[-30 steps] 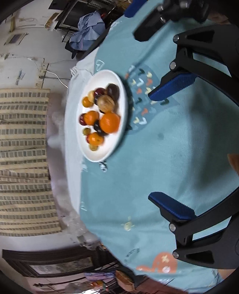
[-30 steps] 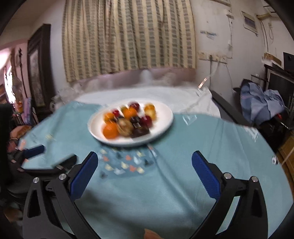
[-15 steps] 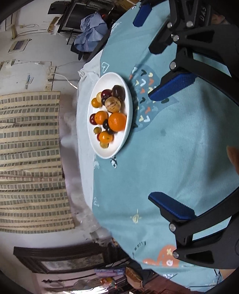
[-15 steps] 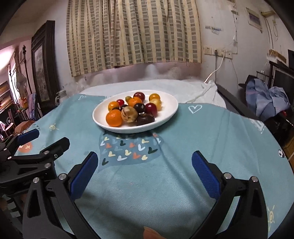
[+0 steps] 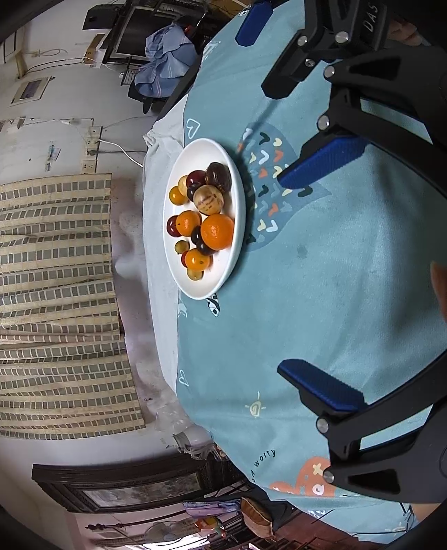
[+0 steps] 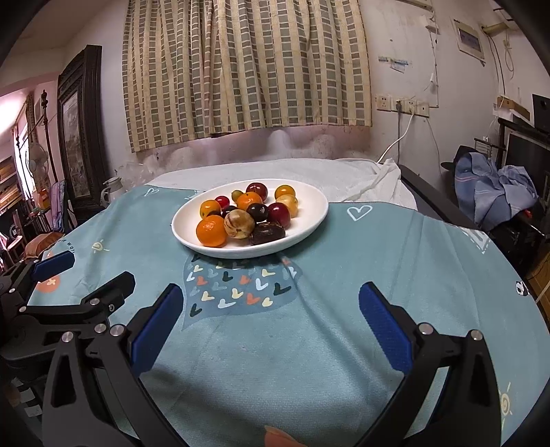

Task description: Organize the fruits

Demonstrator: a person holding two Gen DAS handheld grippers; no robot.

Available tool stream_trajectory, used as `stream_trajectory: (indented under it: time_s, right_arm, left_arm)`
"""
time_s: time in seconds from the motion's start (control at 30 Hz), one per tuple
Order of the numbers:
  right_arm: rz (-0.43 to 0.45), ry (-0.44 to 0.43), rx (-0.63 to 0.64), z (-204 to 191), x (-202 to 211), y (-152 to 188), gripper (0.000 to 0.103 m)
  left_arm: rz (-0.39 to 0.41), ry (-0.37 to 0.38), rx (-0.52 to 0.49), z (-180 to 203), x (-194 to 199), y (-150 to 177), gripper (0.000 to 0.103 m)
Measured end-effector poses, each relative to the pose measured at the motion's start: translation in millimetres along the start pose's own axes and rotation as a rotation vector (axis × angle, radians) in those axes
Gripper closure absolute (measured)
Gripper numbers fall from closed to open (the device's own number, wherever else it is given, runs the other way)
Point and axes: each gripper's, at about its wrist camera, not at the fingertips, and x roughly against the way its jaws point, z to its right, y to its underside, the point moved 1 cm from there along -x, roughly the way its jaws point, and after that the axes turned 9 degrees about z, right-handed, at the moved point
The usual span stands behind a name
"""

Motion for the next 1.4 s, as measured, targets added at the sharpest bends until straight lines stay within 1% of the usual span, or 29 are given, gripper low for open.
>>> stream_trajectory:
  time_s: [0.83,1.0,1.13,1.27,1.4]
  right_arm:
    - [-0.002,0.0,0.001,-0.4,-0.1,0.3,0.001]
    - [-0.003,-0.001,0.002,-0.7,0.0,0.3,0.001]
    - [0.001,-0.004,0.003,-1.0,1.6,0.2,0.001]
    - [0.002,-0.001,0.004,-0.6,2.3,0.2,0.001]
    - [0.002,0.0,0.006,0.1,2.4,0.2,0.001]
  left_arm:
    - [-0.001,-0.004,-0.01,-0.2,-0.1,-0.1,0.002]
    - [-0.009,0.005,-0.004,-1.2,-1.7,0.2,0.002]
    - [0.009,0.006,-0.001,-2.5,-0.4,1.4,0.002]
    - [-0.001,0.02,-0.003,-2.9,-3.3,1.1,0.002]
    - [0.01,0.01,-0.016,-2.1,-2.5,0.7,0.002]
